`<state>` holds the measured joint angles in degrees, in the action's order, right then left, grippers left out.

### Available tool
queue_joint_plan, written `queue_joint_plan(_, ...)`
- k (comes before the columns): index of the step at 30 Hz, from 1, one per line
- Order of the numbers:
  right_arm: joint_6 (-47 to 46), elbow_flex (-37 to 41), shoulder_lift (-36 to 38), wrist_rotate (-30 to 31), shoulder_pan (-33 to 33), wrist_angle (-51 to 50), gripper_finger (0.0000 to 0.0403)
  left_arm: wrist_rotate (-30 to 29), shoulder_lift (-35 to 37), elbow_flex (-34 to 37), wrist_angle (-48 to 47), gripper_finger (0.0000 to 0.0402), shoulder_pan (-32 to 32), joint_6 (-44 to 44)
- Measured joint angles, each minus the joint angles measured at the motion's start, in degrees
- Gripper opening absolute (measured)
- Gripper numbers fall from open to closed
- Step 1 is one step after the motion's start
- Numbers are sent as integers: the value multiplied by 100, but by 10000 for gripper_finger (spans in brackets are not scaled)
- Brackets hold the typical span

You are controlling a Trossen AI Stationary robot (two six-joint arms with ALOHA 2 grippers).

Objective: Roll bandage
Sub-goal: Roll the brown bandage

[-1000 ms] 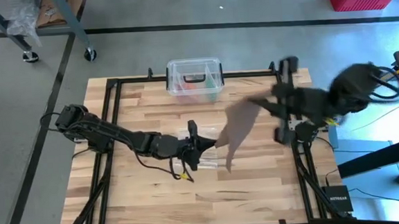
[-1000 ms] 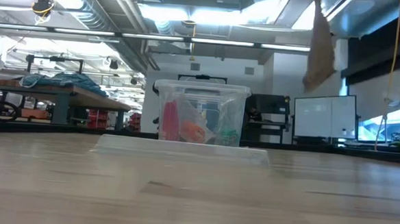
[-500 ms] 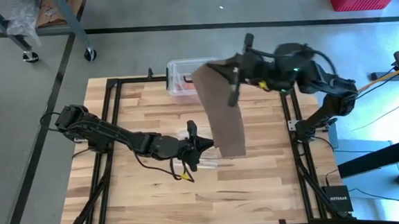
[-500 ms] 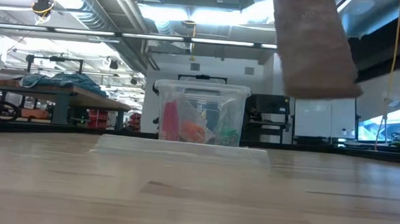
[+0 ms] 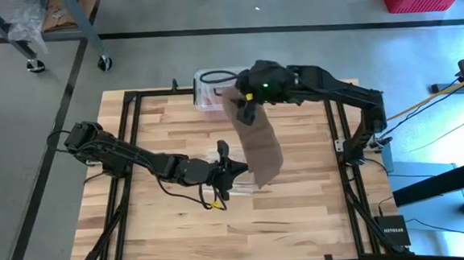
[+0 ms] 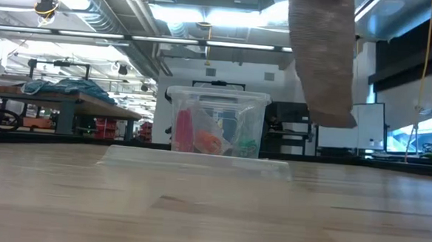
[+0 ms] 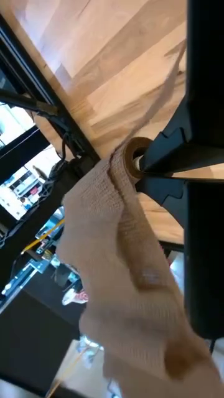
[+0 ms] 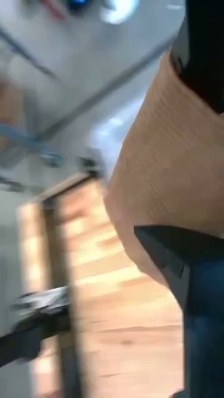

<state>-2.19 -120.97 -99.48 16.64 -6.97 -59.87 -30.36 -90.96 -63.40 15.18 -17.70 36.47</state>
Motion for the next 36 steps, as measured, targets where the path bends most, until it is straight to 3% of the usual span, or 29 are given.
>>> queue_joint_plan(5, -324, -2, -40, -216, -21, -944, 283, -1, 0, 2, 5, 0, 119, -372)
queue_joint_plan(12, -761, -13, 6, -458, -19, -883, 276, -1, 0, 4, -2, 0, 163, -502)
queue_joint_plan(17, -897, 0, -57, -780, 46, -1290, 269, -5, 0, 4, 28, 0, 163, -473)
queue_joint_plan(21, -962, -105, -20, -1454, 161, -2239, 265, -9, 0, 4, 35, 0, 163, -513)
queue_joint_plan(23, -1033, -111, 48, -1442, 302, -2328, 264, -9, 0, 4, 33, 0, 159, -486)
queue_joint_plan(29, -1127, -120, 484, -1322, 971, -2857, 264, -57, 0, 4, 33, 0, 115, -459)
queue_joint_plan(32, -1421, -33, 813, -963, 1660, -2969, 264, -84, 0, 4, 52, 0, 80, -405)
queue_joint_plan(36, -2415, 804, 1513, -161, 2764, -2868, 264, -214, 0, 4, 50, 0, 71, -333)
